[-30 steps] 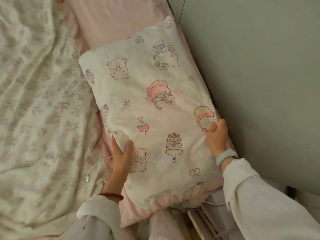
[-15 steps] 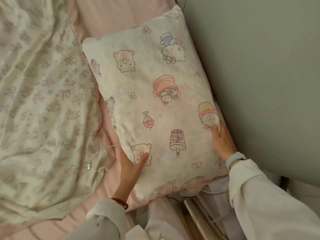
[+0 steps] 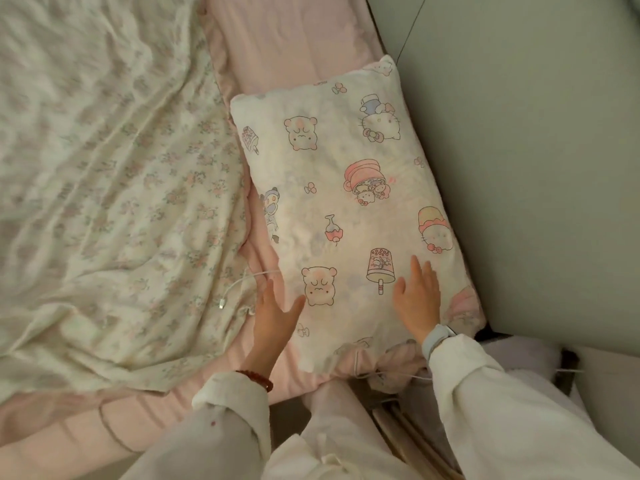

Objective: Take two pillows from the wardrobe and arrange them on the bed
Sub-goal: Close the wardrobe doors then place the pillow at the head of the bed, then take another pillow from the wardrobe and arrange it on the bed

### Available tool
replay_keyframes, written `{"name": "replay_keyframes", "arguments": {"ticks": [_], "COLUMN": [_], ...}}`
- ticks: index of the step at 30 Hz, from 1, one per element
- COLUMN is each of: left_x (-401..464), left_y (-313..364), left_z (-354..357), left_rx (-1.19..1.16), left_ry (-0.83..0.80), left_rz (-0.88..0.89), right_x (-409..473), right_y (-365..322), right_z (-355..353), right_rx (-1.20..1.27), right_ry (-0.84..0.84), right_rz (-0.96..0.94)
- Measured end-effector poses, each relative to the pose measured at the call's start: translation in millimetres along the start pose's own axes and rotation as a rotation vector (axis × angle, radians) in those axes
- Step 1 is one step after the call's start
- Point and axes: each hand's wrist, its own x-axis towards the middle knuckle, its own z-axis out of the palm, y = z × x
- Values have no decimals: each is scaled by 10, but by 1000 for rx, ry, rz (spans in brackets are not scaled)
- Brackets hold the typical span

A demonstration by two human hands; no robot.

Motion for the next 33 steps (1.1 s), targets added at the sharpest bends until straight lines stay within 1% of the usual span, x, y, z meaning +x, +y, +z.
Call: {"name": "replay_keyframes", "arguments": {"ticks": [5, 7, 10, 12, 17, 20, 22, 27, 30, 33], "left_x": [-455, -687, -1111, -1434, -2241, -2684, -2904, -3133, -3187, -3180], "left_y": [-407, -718, -1373, -1904, -3298, -3968, -4314, -4808, -5090, -5468], "left_z": [-859, -1302, -1963, -2387, -3318, -3682, -3826, -4008, -4188, -4597], "left_rx": [-70, -87, -140, -197, -341, -390, -452, -596, -632, -674], "left_ry": [154, 237, 374, 454, 680, 845, 917, 981, 968, 966], "left_rz": [36, 49, 10, -45, -248, -381, -454, -571, -587, -609], "right_x": [-702, -1081, -1721, -2181, -3332, -3993, -4378, -5037, -5310, -5542], "right_y": [-813, -1191, -1706, -2024, -2836, -3266, -3522, -4092, -4392, -4751], "right_z": [381, 590, 993, 1315, 2244, 2760, 3049, 3639, 3975, 4317], "right_rx": [183, 228, 236, 201, 93, 3, -61, -191, -257, -286], "right_ry": [-159, -230, -337, -419, -605, -751, -828, -941, -962, -999], "right_rz": [-212, -283, -368, -443, -609, -729, -807, -941, -972, -972]}}
